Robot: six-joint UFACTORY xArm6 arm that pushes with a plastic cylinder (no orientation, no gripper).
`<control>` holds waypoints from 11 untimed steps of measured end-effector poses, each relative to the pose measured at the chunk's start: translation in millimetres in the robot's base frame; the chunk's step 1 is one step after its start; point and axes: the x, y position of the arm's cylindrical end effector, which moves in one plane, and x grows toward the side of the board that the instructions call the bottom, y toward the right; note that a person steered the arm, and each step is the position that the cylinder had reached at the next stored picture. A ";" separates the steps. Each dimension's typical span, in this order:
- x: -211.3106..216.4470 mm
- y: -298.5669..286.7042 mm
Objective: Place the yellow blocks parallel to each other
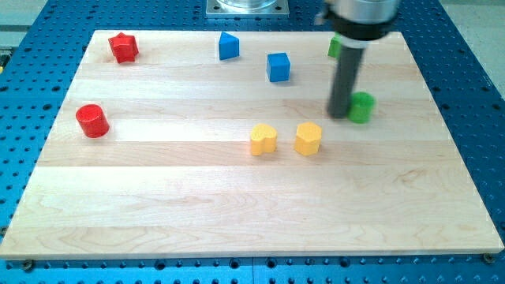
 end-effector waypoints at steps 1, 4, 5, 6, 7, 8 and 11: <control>0.0 -1.5; 3.2 -22.9; 34.1 -57.3; 46.3 -87.1; 45.9 -123.0; 69.3 -157.8; 66.0 -121.8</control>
